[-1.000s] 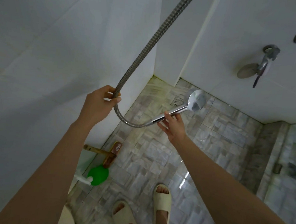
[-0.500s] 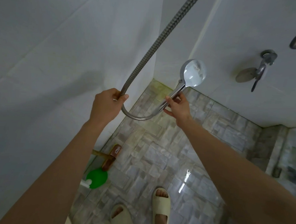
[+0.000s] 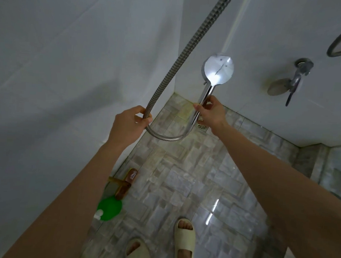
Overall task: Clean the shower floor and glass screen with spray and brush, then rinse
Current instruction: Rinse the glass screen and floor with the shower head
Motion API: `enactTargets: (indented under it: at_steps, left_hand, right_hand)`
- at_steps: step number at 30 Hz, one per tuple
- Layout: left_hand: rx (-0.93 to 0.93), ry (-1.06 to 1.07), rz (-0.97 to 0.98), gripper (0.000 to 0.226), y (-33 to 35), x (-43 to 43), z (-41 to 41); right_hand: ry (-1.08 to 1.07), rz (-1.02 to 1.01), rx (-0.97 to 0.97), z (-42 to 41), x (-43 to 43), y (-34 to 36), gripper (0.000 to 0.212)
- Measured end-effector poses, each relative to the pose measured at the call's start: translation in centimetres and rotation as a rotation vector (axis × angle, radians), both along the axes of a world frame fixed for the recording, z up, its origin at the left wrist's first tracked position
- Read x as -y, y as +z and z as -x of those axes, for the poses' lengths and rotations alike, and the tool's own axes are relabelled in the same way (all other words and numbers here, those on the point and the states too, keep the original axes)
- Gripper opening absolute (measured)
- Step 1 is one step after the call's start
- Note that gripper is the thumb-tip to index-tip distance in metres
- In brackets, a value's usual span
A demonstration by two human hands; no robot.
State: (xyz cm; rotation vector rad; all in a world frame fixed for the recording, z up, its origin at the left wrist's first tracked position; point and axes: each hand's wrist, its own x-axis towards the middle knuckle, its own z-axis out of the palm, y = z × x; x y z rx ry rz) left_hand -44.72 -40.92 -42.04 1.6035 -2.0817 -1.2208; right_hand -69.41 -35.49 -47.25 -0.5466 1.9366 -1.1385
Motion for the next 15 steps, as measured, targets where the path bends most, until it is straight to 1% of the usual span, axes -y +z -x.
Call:
enactTargets:
  at_steps: [7, 13, 15]
  left_hand:
    - [-0.031, 0.007, -0.059, 0.015, -0.4, -0.8, 0.7]
    - [-0.026, -0.019, -0.081, 0.018, -0.7, -1.0, 0.7]
    - [-0.013, -0.02, -0.074, 0.018, -0.6, -1.0, 0.6]
  right_hand:
    - [0.004, -0.043, -0.149, 1.2, -0.1, -0.5, 0.029]
    - [0.013, -0.044, -0.23, 0.8, 0.0, -0.3, 0.027]
    - [0.029, -0.028, -0.219, 0.3, 0.0, -0.4, 0.027]
